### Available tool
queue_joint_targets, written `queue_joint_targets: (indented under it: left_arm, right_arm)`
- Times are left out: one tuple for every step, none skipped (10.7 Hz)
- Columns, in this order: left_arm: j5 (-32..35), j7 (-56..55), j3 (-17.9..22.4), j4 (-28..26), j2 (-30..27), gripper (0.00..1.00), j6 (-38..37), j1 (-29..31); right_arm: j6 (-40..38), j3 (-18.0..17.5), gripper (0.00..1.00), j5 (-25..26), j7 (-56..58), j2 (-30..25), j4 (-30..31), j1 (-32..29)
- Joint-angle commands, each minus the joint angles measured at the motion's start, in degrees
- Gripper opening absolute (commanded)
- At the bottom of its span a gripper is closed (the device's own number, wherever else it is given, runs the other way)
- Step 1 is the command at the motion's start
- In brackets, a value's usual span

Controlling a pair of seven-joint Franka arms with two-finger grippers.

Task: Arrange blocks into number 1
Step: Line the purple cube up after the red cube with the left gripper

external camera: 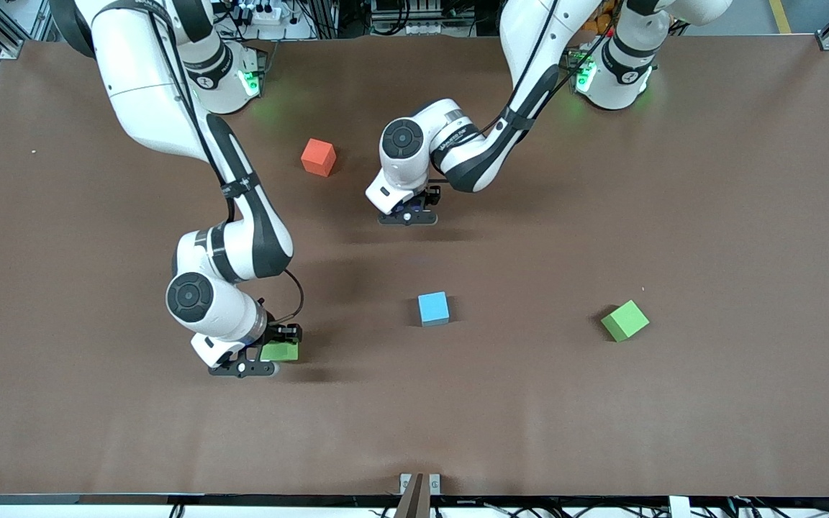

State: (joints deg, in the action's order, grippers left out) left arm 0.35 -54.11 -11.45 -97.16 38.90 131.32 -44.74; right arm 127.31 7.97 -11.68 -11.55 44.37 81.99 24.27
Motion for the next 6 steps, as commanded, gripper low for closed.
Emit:
queue_joint_targets:
  left_arm:
    - [-0.79, -0.9, 0.64, 1.36, 1.18, 0.97, -0.37, -0.62]
    - [-1.14, -1.17, 0.46, 1.36, 0.83, 1.0, -0.37, -0.79]
    - [-1.14, -2.39, 0.38, 1.44, 0.39, 1.0, -0.37, -0.7]
    - [-1.14, -3.62, 0.29, 1.44, -0.31, 1.0, -0.45, -0.36]
    - [-1.14, -3.8, 0.46, 1.44, -2.32, 1.0, -0.54, 0.34]
    - [-1.14, -3.63, 0.46, 1.36, -4.95, 1.0, -1.15, 2.96]
  right_arm:
    - [-1.27, -0.06, 0.0, -0.18, -0.58, -1.22, 0.63, 1.48]
    - [-2.32, -0.06, 0.0, -0.01, -0.58, -1.22, 0.63, 1.48]
    - [-2.42, -0.06, 0.0, 0.08, -0.58, -1.22, 0.72, 1.48]
    - [-2.42, -0.06, 0.0, 0.17, -0.49, -1.22, 0.72, 1.48]
    - [-2.51, -0.06, 0.0, 0.17, -0.67, -1.22, 0.8, 1.83]
    - [-2.68, -0.06, 0.0, 0.08, -0.84, -1.13, 0.81, 2.61]
